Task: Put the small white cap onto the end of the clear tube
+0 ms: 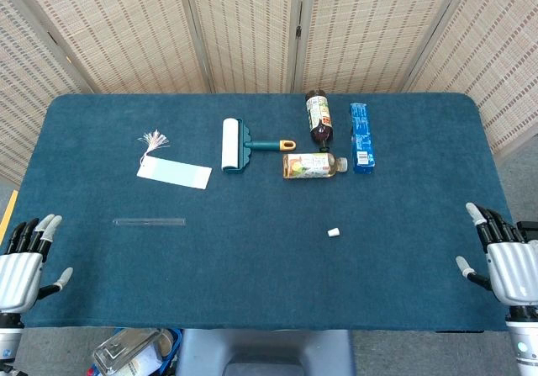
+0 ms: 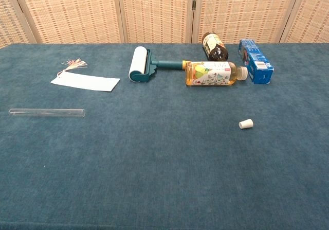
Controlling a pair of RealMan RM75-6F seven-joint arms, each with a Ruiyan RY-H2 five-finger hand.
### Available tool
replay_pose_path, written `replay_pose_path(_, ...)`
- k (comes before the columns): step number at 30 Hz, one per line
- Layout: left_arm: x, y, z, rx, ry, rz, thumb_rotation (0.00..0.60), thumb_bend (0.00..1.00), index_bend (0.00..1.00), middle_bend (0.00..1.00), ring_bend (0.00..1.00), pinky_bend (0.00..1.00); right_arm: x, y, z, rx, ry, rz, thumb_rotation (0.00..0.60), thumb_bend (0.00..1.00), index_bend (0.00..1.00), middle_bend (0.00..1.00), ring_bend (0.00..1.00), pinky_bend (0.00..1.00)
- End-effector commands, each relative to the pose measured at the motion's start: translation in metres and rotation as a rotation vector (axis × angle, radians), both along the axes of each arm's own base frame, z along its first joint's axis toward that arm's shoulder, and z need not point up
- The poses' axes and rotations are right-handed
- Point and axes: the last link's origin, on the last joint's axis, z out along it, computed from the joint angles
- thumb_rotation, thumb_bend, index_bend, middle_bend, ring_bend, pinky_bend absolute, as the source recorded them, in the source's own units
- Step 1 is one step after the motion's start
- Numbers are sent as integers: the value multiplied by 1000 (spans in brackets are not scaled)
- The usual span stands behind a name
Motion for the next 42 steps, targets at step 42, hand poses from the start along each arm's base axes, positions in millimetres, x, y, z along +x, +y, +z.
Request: replay_pose_path(42, 22, 37, -5, -27, -38, -97, 600, 255, 151, 257, 338, 236, 2, -1, -1, -15, -18, 29, 600, 255, 36, 120, 97, 222)
